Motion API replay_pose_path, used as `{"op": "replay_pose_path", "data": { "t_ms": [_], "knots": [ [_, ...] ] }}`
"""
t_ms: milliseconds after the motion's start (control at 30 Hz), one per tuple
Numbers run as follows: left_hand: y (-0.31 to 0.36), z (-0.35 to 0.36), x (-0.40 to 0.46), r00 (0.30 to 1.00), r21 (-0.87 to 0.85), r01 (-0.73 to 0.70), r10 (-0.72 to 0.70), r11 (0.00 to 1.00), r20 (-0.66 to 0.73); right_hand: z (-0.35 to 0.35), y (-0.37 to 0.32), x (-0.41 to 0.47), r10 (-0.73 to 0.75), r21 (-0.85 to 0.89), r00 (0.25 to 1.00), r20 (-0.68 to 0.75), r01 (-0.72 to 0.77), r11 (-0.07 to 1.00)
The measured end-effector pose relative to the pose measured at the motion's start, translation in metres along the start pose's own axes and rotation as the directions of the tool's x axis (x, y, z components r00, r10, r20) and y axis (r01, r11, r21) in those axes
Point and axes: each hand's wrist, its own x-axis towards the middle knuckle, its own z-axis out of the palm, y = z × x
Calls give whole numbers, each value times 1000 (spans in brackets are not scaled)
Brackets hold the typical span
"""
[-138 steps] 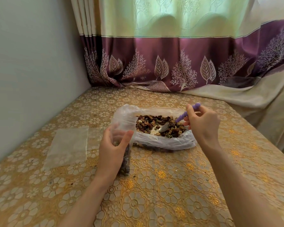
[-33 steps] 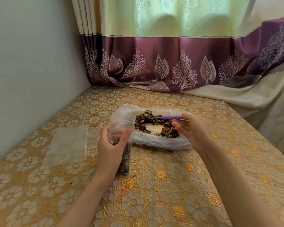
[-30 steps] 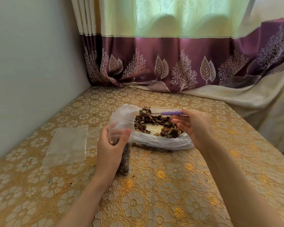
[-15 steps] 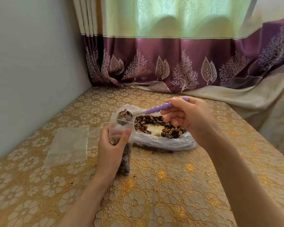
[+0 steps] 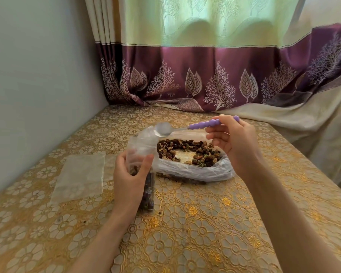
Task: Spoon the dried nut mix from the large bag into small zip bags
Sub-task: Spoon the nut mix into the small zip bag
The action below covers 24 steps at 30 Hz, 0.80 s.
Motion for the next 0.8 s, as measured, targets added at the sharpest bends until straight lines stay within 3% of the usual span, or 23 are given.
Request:
{"op": "replay_pose_path", "data": {
  "t_ms": [133, 233, 367, 567, 800],
  "knots": [
    [3, -3, 2, 999, -8, -29, 29, 1000, -16, -13, 13, 5, -104, -261, 981, -166, 58, 964],
    [7, -6, 4, 999, -36, -32, 30, 999, -41, -20, 23, 8, -156, -443, 971, -182, 61, 895],
    [8, -8, 6, 998, -46, -43, 41, 998, -42, -25, 27, 10, -171, -540, 972, -160, 59, 840],
    [5, -9, 6, 999, -41, -36, 34, 998, -41, -30, 27, 12, -106, -571, 988, -112, 23, 821],
    [3, -8, 6, 1000, -36, -11, 10, 999, -27, -33, 33, 16, -17, -492, 985, -169, -69, 868]
  ]
}}
